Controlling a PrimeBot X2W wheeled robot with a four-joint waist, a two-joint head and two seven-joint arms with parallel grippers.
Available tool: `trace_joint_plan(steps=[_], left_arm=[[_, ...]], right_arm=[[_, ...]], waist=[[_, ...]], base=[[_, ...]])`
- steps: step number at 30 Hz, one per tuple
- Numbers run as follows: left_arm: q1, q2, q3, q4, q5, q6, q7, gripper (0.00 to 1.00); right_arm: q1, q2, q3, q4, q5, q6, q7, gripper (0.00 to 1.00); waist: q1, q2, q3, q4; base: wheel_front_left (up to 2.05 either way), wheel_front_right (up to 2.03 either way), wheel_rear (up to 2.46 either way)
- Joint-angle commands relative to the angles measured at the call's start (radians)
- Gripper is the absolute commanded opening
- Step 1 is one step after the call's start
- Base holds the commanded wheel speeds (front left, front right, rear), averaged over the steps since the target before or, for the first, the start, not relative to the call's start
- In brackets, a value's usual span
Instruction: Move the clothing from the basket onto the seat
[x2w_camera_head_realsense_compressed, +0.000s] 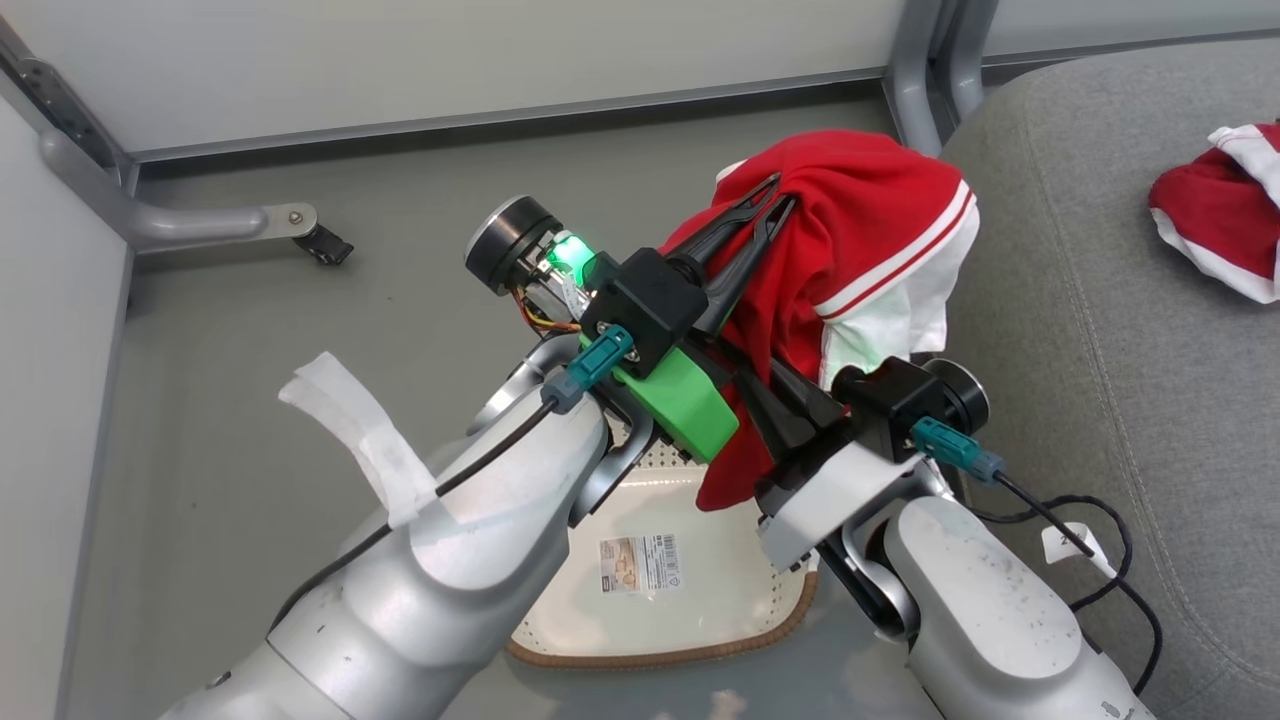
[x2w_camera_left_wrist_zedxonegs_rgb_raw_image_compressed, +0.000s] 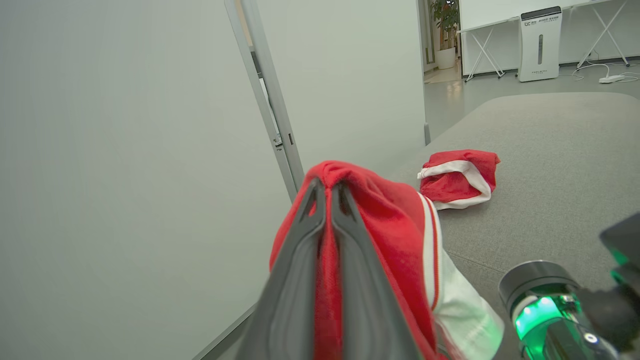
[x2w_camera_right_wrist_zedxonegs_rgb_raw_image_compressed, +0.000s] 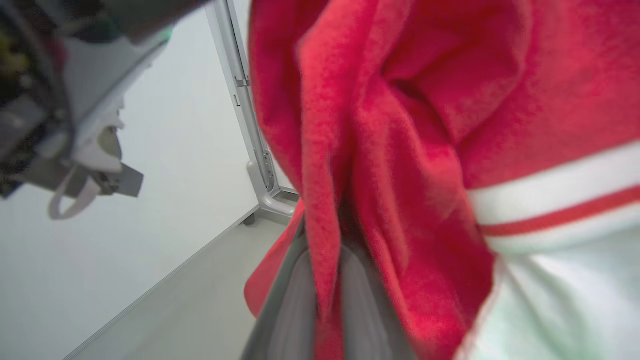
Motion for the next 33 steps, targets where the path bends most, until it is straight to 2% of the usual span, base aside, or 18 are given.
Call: trace_joint_plan(steps=[1, 14, 15, 16, 17, 33], left_arm=[[0.012, -0.002, 0.000, 0.003, 0.000, -0.002, -0.001, 0.00], [0.023, -0.002, 0.000, 0.022, 0.011, -0.009, -0.001, 0.00], [0.023, -0.002, 0.002, 0.020, 0.011, -0.007, -0.001, 0.13], [0.023, -0.003, 0.004, 0.018, 0.012, -0.001, -0.001, 0.60], [0.023, -0.003, 0.005, 0.016, 0.013, 0.000, -0.001, 1.00], [0.029, -0.003, 0.027, 0.014, 0.033, 0.001, 0.000, 1.00]], right_arm=[[0.013, -0.004, 0.002, -0.003, 0.008, -0.001, -0.002, 0.00], [0.029, -0.004, 0.010, -0.018, 0.015, -0.001, -0.002, 0.00], [0.029, -0.004, 0.009, -0.019, 0.015, -0.001, -0.002, 0.00], [0.028, -0.004, 0.010, -0.020, 0.016, -0.001, -0.002, 0.00], [0.028, -0.004, 0.010, -0.020, 0.016, -0.001, -0.002, 0.00], [0.019, -0.003, -0.005, -0.025, 0.010, -0.001, -0.002, 0.00]], waist=[[0.0000, 0.0000, -0.003, -0.003], [0.0000, 0.0000, -0.019, -0.015], [0.0000, 0.0000, -0.019, -0.016], [0.0000, 0.0000, -0.019, -0.017], [0.0000, 0.0000, -0.018, -0.017], [0.0000, 0.0000, -0.009, -0.034]], base=[[0.00, 0.00, 0.00], [0.00, 0.00, 0.00], [0.00, 0.00, 0.00], [0.00, 0.00, 0.00], [0.00, 0.00, 0.00], [0.00, 0.00, 0.00]])
